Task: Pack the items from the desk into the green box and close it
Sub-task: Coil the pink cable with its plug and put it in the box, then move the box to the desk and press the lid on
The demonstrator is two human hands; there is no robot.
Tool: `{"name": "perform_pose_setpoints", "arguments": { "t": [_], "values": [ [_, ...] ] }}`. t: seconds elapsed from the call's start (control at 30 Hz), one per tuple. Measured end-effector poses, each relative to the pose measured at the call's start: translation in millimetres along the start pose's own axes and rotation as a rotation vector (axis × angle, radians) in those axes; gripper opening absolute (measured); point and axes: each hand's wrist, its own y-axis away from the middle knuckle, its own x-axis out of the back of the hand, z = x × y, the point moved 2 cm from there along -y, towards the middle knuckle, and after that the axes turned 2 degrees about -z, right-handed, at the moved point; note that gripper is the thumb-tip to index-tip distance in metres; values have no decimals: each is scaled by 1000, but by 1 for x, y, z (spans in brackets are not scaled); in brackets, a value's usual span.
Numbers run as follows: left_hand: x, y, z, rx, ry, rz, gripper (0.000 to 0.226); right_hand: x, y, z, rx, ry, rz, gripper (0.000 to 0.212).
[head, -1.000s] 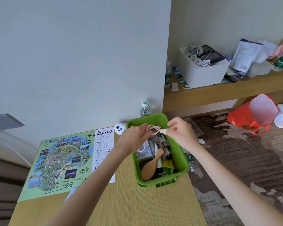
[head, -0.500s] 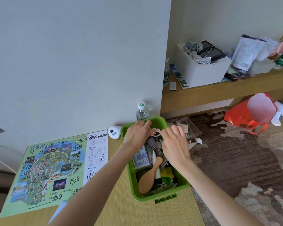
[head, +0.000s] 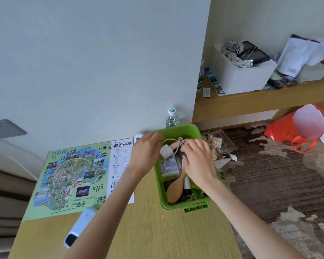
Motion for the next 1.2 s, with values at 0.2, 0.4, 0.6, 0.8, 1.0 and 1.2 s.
{"name": "perform_pose_setpoints", "arguments": {
  "t": [0.2,0.4,0.6,0.8,1.0,1.2],
  "values": [
    [48,110,-59,348,74,105,18,-4,30,-83,192,-331,38,12],
    [58,235,-133,820,-150,-156,42,-34,77,-130,296,-357,-90,18],
    [33,284,-147,1022,-99,-451,77,-34,93,-122,138,-162,25,45],
    [27,277,-154,1043,-226,-489,80,-31,90,-108,-176,-132,-90,49],
    [28,272,-159,1009,-205,-422,78,-30,78,-112,-178,30,-308,22],
    [49,233,-138,888,-82,-210,76,-28,95,-103,-225,62,-295,23]
  ]
}}
